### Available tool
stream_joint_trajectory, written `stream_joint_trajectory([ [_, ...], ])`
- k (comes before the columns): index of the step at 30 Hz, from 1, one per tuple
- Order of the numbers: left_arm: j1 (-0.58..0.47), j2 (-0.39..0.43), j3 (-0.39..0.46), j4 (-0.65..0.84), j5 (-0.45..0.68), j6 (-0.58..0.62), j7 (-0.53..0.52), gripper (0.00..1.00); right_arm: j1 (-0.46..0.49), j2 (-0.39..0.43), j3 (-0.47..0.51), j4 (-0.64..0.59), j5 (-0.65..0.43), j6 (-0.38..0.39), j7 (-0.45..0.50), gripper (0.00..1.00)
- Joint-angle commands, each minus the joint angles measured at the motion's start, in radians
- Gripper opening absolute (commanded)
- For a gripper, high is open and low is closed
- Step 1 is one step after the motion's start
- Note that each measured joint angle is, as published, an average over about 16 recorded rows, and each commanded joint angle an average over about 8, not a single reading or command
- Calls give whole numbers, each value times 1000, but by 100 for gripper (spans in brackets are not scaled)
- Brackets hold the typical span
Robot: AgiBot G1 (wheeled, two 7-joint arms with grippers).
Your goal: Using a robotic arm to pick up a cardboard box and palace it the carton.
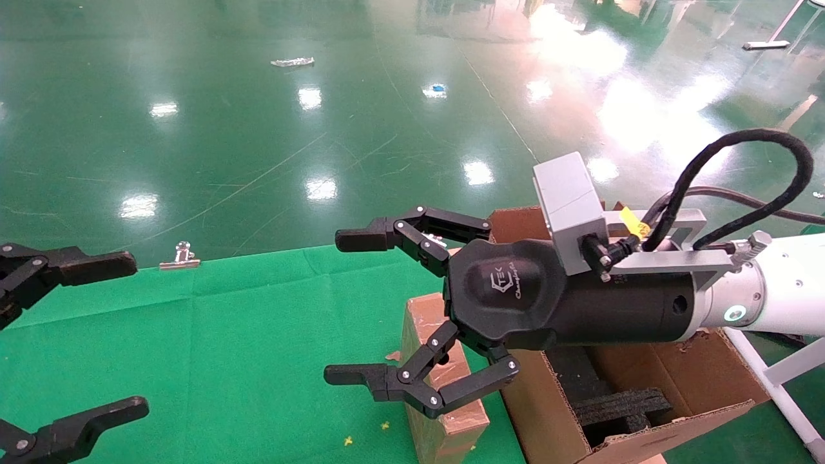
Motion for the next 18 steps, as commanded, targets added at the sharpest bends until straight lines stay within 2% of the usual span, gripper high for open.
stream_joint_trajectory([
  [1,0,0,0,0,0,0,0,100,0,0,0,0,0,0,0,100],
  [18,0,0,0,0,0,0,0,100,0,1,-2,0,-5,1,1,100],
])
